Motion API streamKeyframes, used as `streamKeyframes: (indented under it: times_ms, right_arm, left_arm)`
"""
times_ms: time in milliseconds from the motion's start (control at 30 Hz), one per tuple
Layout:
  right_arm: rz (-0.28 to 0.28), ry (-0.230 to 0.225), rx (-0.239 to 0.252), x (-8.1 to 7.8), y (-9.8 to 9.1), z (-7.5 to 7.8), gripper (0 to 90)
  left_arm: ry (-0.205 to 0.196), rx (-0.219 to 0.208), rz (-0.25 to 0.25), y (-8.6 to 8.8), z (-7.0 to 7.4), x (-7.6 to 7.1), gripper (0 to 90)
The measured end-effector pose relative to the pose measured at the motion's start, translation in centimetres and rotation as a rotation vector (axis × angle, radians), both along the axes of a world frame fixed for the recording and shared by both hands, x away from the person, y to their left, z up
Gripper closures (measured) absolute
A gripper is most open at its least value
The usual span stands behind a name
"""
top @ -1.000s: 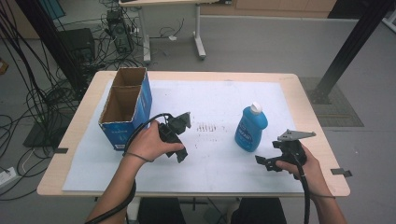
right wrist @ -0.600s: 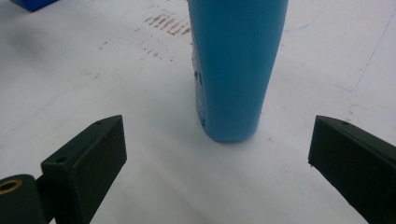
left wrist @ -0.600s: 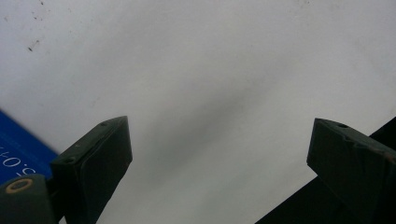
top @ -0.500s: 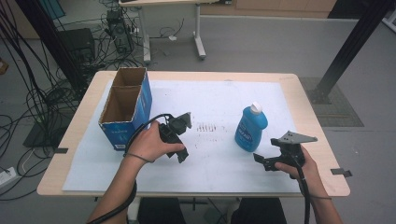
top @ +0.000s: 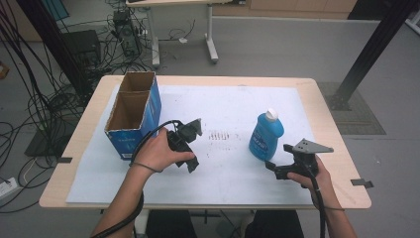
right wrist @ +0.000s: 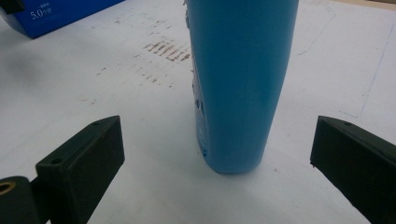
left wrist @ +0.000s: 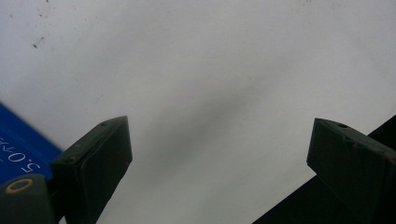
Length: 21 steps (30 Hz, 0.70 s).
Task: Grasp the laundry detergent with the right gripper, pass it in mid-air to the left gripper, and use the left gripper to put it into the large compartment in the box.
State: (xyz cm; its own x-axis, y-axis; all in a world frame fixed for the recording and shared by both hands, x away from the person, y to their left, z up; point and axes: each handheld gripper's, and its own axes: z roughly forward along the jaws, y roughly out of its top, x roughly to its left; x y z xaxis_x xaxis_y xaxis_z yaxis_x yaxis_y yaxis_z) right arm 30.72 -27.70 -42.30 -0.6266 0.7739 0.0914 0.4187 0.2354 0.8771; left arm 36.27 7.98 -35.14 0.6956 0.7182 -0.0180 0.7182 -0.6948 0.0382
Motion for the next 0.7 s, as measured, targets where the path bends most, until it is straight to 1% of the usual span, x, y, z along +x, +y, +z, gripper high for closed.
streamKeyframes:
  times_ms: [167, 233, 267, 300, 333, 600, 700]
  right_arm:
    - [-0.005, -0.014, 0.002, 0.2, 0.1, -0.4, 2.2]
    - [-0.004, -0.031, 0.008, 0.3, 0.1, -0.6, 2.4]
    - [-0.007, -0.048, 0.016, 0.3, 0.1, -0.7, 2.5]
    - [-0.006, -0.052, 0.015, 0.3, 0.1, -0.7, 2.4]
    - [-0.008, -0.049, 0.01, 0.4, 0.2, -0.8, 2.4]
    - [-0.019, -0.063, 0.036, 0.7, 0.2, -1.1, 2.2]
    - [-0.02, -0.067, 0.035, 0.8, 0.3, -1.2, 2.2]
  left_arm:
    - [0.0, -0.002, 0.002, 0.0, -0.1, -0.1, 7.0]
    - [0.002, -0.007, 0.003, 0.0, -0.2, -0.1, 7.0]
    - [0.004, -0.006, -0.001, 0.0, -0.2, -0.1, 7.0]
    - [0.003, -0.007, 0.0, 0.0, -0.3, -0.1, 7.0]
    - [0.004, -0.007, 0.001, 0.0, -0.3, -0.1, 7.0]
    - [0.004, -0.011, -0.003, -0.2, -0.2, -0.1, 7.1]
    - [0.006, -0.009, -0.004, -0.2, -0.3, -0.1, 7.1]
